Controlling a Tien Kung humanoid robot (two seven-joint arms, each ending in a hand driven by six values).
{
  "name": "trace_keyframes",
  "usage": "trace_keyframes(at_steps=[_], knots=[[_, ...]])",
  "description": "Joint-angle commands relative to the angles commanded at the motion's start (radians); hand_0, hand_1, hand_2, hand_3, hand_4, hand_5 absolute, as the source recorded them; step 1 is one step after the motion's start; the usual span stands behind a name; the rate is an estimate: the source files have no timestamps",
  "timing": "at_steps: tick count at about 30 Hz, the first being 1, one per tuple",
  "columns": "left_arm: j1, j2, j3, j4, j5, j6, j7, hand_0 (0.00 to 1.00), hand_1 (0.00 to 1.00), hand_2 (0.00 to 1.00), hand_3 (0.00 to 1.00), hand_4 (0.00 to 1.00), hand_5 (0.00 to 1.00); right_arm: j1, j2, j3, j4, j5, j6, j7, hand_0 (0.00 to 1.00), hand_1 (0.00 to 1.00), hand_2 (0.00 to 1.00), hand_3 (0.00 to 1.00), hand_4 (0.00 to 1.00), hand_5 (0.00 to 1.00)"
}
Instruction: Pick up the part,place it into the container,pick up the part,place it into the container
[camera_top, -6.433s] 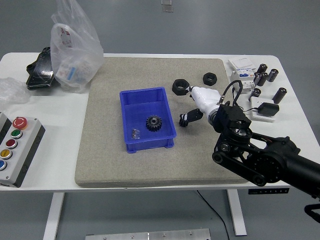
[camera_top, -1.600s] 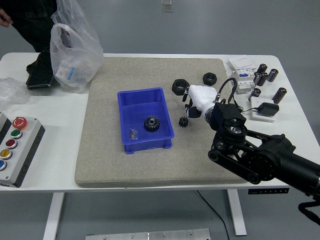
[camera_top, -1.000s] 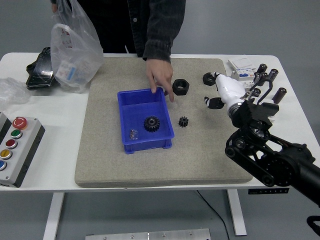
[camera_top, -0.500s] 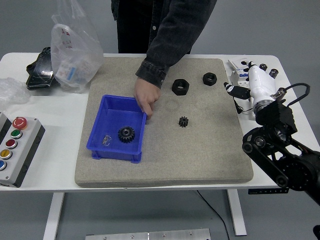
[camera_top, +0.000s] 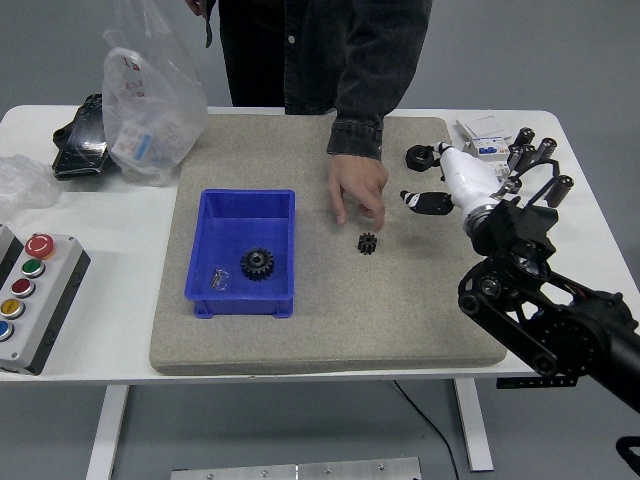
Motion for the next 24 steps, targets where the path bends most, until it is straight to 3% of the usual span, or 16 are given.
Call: trace_keyframes(at_steps=[9, 24], knots=[[0.003, 0.005, -0.004, 0.000, 0.003, 0.003, 0.003, 0.692, 0.549, 0.544, 0.625, 0.543, 0.061, 0.052, 0.024, -0.173, 0.026, 0.013, 0.083, 0.000, 0.278, 0.625, 0.751, 0.833, 0.802, 0.299], [0.007, 0.001, -0.005, 0.000, 0.004, 0.002, 0.003, 0.692, 0.549, 0.543, 0.623, 0.542, 0.063, 0.028, 0.024, -0.136, 0.045, -0.051, 0.105, 0.000, 0.264, 0.620, 0.745, 0.831, 0.810, 0.307]])
